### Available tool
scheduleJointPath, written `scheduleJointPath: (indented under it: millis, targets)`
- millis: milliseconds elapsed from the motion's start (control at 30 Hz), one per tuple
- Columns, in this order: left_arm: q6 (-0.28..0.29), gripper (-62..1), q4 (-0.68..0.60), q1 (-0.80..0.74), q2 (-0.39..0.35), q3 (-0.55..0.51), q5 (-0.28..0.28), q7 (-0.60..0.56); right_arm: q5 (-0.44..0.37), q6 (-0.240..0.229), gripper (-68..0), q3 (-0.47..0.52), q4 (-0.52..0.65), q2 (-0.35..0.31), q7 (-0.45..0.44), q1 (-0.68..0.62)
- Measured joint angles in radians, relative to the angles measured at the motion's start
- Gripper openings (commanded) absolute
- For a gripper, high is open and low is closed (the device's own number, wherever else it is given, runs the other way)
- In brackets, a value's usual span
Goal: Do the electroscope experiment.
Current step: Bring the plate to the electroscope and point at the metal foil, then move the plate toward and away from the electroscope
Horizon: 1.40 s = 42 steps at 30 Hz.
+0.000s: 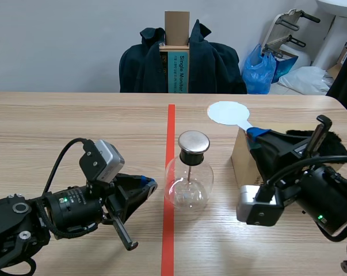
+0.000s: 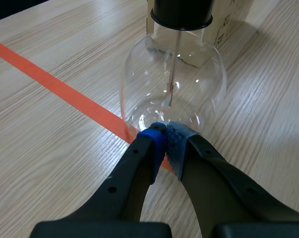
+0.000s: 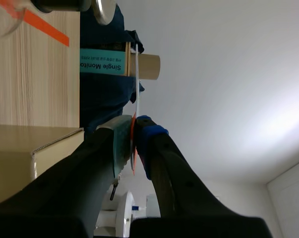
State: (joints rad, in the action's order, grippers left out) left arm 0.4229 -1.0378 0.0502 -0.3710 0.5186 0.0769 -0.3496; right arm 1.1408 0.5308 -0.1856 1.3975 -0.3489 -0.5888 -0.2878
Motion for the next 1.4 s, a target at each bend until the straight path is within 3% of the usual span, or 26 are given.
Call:
scheduleJointPath:
  millis: [367,633,833,1400]
  targets:
    - [-0.019,-57.7,0.000,0.000,0.000,0.000,0.001,0.000,0.009,0.016,-66.9,0.000,0.000,0.000,-0.176,0.007]
    - [-0.019,-57.7,0.000,0.000,0.000,0.000,0.001,0.000,0.016,0.031,-66.9,0.000,0.000,0.000,-0.249,0.007]
    - [-0.019,-57.7,0.000,0.000,0.000,0.000,0.001,0.000,0.016,0.068,-66.9,0.000,0.000,0.000,-0.271,-0.011]
    - [-0.019,-57.7,0.000,0.000,0.000,0.000,0.001,0.000,0.016,0.068,-66.9,0.000,0.000,0.000,-0.271,-0.029]
